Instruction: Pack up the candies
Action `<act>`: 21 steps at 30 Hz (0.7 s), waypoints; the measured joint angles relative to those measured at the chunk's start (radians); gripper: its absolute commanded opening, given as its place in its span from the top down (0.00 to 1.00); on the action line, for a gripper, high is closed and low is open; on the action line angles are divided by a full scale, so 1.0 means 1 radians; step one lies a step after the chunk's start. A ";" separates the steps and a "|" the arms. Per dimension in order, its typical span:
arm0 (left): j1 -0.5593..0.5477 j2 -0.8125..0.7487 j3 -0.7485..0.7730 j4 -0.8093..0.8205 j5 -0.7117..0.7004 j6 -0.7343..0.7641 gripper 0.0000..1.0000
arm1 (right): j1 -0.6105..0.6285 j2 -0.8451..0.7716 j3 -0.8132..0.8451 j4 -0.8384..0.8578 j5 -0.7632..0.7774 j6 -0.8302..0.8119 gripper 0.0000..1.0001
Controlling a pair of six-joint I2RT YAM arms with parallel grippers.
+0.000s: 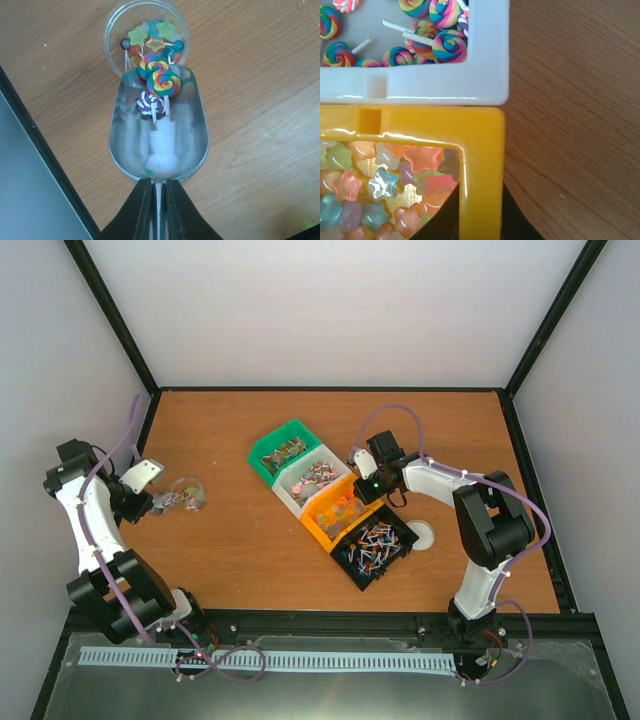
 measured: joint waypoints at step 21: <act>-0.091 0.002 0.012 -0.020 -0.065 0.055 0.99 | -0.005 0.005 0.004 -0.003 -0.009 0.007 0.97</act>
